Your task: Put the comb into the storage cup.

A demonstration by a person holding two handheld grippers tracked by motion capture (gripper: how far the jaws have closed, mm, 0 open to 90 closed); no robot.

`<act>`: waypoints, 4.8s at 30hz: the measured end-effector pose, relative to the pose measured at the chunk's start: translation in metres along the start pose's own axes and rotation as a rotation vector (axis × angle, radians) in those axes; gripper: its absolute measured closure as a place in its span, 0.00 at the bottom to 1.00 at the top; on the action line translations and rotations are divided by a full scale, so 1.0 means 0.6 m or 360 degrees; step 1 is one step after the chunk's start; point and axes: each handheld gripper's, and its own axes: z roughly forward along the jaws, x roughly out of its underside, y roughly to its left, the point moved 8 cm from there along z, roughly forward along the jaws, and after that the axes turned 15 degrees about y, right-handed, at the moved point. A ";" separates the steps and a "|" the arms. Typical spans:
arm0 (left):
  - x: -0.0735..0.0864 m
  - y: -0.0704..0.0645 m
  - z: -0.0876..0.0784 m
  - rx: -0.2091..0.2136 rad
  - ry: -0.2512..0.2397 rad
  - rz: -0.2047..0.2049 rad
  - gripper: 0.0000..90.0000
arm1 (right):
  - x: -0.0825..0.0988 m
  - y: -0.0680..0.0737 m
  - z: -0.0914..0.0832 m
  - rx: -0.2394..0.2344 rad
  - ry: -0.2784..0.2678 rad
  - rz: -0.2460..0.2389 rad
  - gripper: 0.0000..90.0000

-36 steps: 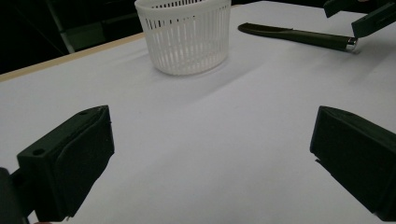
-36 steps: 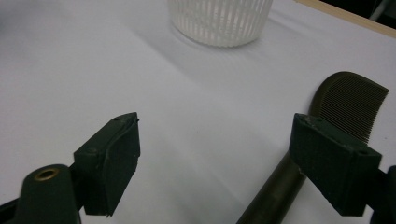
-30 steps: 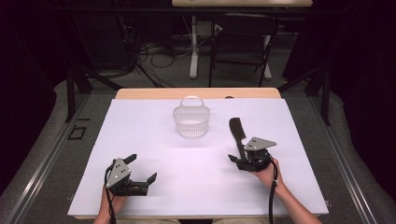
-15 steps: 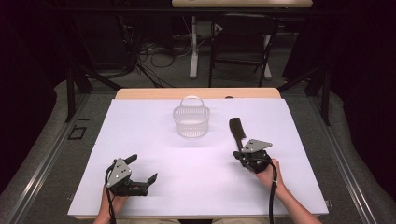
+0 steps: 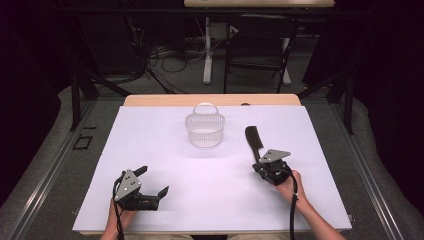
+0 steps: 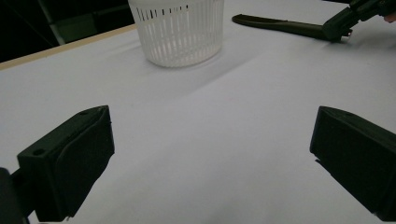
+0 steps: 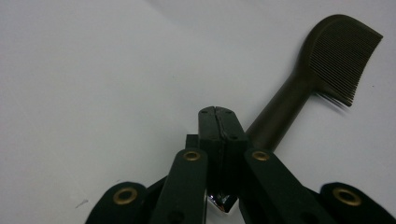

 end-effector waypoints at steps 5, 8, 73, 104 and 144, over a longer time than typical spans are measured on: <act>0.001 0.001 -0.001 -0.0002 0.0002 -0.0004 0.00 | 0.003 -0.003 -0.001 0.0001 0.0010 0.0013 1.00; 0.001 0.001 -0.001 -0.0001 0.0004 -0.0004 0.00 | 0.006 -0.006 -0.001 0.0001 0.0016 0.0022 1.00; 0.005 0.005 -0.001 0.0000 0.0024 -0.0007 0.00 | 0.039 -0.063 -0.012 0.0076 0.0075 0.0205 1.00; 0.005 0.007 -0.005 -0.0023 0.0017 -0.0017 0.00 | 0.042 -0.073 -0.019 0.0106 0.0066 0.0221 0.94; 0.004 0.007 -0.005 -0.0023 0.0018 -0.0013 0.00 | 0.019 -0.063 -0.045 0.0100 0.0076 0.0103 0.07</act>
